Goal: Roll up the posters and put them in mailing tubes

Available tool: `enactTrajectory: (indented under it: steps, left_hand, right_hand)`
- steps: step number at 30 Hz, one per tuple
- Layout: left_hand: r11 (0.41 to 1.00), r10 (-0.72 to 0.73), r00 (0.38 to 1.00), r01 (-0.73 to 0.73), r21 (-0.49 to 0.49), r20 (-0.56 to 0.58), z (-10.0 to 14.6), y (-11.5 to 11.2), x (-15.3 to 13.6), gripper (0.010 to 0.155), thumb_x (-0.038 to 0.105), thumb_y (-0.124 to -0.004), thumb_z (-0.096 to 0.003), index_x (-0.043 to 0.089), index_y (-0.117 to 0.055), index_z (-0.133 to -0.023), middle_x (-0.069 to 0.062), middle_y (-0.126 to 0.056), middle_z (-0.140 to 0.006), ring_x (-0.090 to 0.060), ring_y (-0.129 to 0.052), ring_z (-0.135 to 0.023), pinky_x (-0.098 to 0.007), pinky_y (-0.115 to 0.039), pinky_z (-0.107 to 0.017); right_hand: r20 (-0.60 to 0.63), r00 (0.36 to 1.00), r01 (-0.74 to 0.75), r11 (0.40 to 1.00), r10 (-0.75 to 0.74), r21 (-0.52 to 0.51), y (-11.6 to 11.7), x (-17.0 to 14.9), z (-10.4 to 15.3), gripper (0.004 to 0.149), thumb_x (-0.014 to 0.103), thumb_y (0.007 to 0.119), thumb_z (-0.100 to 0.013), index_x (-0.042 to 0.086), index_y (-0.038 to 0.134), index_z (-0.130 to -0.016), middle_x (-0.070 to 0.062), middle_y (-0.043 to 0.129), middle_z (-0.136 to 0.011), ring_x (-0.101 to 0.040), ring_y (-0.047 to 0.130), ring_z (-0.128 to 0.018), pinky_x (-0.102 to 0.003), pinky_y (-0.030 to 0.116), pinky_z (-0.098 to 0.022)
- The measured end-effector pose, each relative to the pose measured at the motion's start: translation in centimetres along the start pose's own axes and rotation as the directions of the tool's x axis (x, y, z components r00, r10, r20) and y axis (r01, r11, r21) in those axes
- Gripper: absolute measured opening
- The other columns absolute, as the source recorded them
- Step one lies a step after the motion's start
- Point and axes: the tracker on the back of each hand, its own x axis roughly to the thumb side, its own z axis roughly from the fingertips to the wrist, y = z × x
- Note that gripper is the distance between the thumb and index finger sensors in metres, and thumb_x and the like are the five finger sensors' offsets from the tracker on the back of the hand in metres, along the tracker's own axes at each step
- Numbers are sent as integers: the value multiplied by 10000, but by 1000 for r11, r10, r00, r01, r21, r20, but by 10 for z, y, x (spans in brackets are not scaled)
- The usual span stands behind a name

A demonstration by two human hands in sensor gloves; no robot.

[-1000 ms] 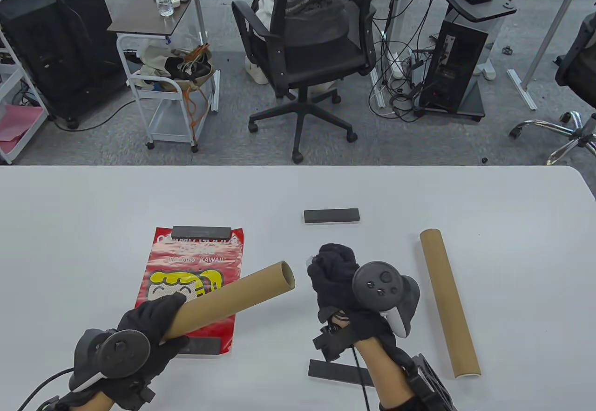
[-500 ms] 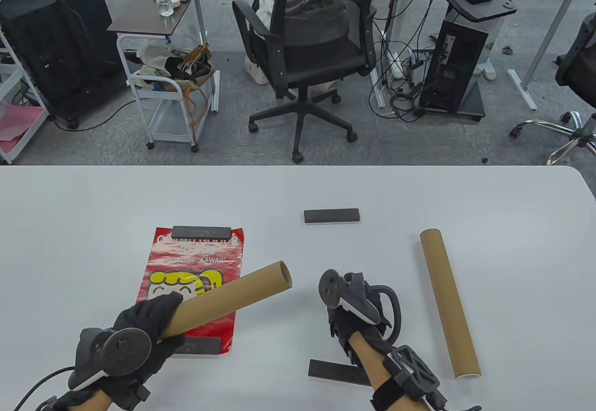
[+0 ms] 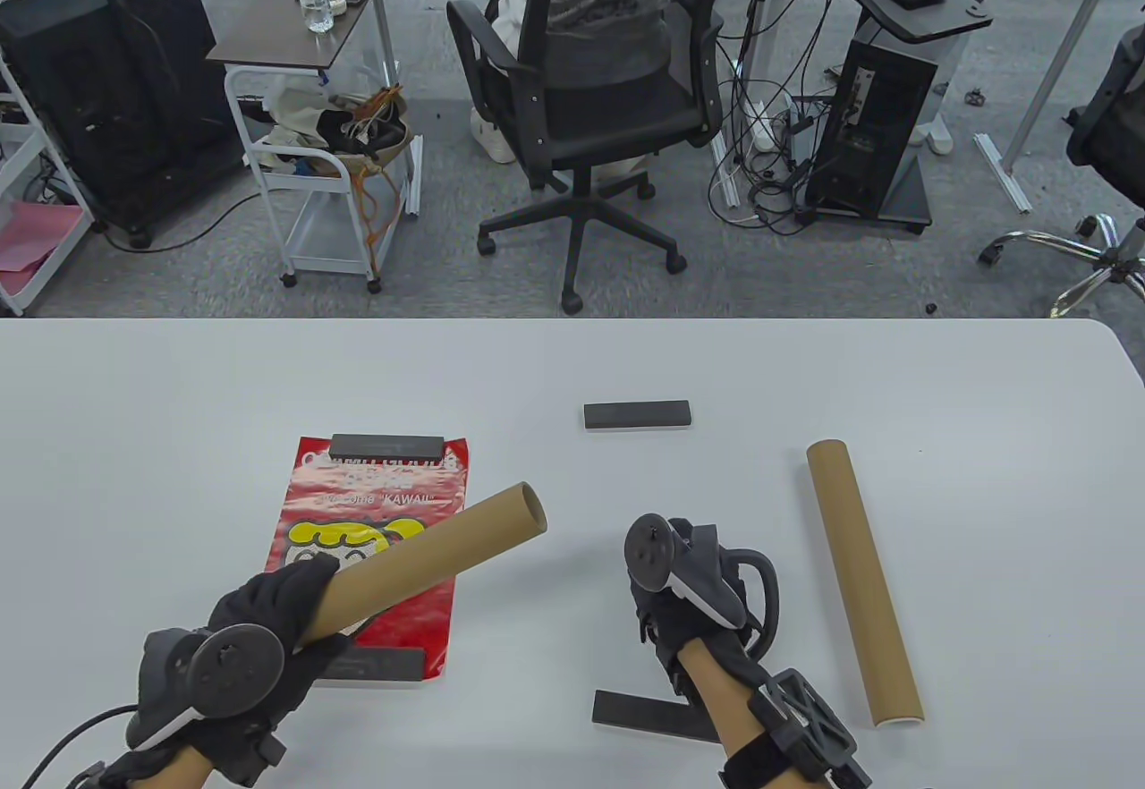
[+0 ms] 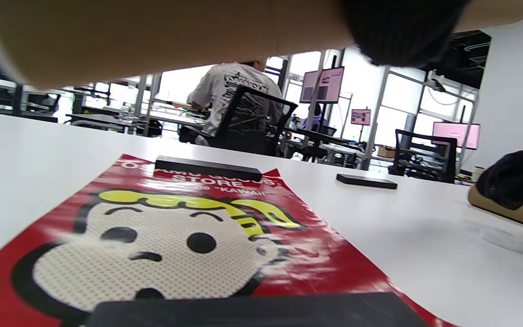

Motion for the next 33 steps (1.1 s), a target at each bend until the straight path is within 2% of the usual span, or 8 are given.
enactTrajectory:
  steps: [4,5,7,11,13,18,20,33]
  left_hand:
    - [999,33,973,-33,2,-231,-5,4,-37,835,465,-791,-447,204,-311,-1078,-134,-578,-1074,-407,-751,-916,-627,-637,-664]
    - [999,35,943,-42,-13,-332,-5,4,-55,835,456,-785,-453,188,-299,-1078,-149,-566,-1073,-419,-742,-913,-633,-630,-660]
    - [998,41,893,-55,-18,-447,-4,1,-76,839,438,-777,-465,155,-280,-1078,-184,-543,-1070,-443,-725,-904,-646,-619,-650]
    - [990,-9,700,-95,-106,-714,3,-14,-124,838,388,-737,-492,100,-202,-1069,-254,-461,-1070,-500,-654,-907,-671,-583,-644]
    - [980,-62,614,-110,-164,-787,8,-25,-142,837,381,-721,-498,87,-182,-1067,-269,-445,-1068,-511,-643,-904,-671,-583,-642]
    - [959,-203,504,-69,-273,-839,15,-38,-159,833,392,-729,-499,98,-202,-1073,-260,-470,-1069,-501,-662,-901,-660,-598,-641]
    - [953,-226,481,-73,-296,-847,17,-40,-162,832,394,-727,-502,99,-201,-1075,-260,-472,-1070,-501,-665,-900,-658,-601,-641]
    - [932,-262,476,-100,-348,-839,18,-46,-163,840,418,-716,-507,117,-175,-1074,-244,-466,-1079,-483,-671,-912,-638,-617,-650]
  right_hand:
    - [39,999,21,999,-20,-36,-7,6,5,431,345,745,-457,24,753,-744,-226,658,-936,-503,736,-806,-661,666,-549]
    - [55,998,11,999,-9,-35,-7,9,7,432,348,745,-457,23,756,-742,-224,666,-932,-503,742,-801,-661,668,-548]
    - [76,997,-4,1000,5,-26,-6,13,8,433,355,745,-457,24,764,-736,-225,679,-926,-503,748,-798,-663,665,-549]
    - [121,992,-31,1000,31,-7,-5,22,11,434,358,740,-458,26,769,-736,-223,688,-923,-505,745,-803,-669,657,-555]
    - [134,990,-35,999,36,-10,-4,25,13,435,359,740,-458,24,772,-733,-225,692,-921,-505,747,-802,-669,658,-555]
    - [151,988,-43,999,44,-4,-3,29,15,437,363,740,-457,24,776,-731,-224,698,-917,-505,751,-799,-670,658,-554]
    - [157,987,-45,999,44,0,-3,30,15,437,361,739,-458,24,776,-733,-225,700,-916,-507,751,-798,-670,659,-553]
    - [173,983,-74,997,69,20,1,34,16,445,370,740,-457,25,778,-736,-226,709,-912,-507,756,-795,-670,660,-552]
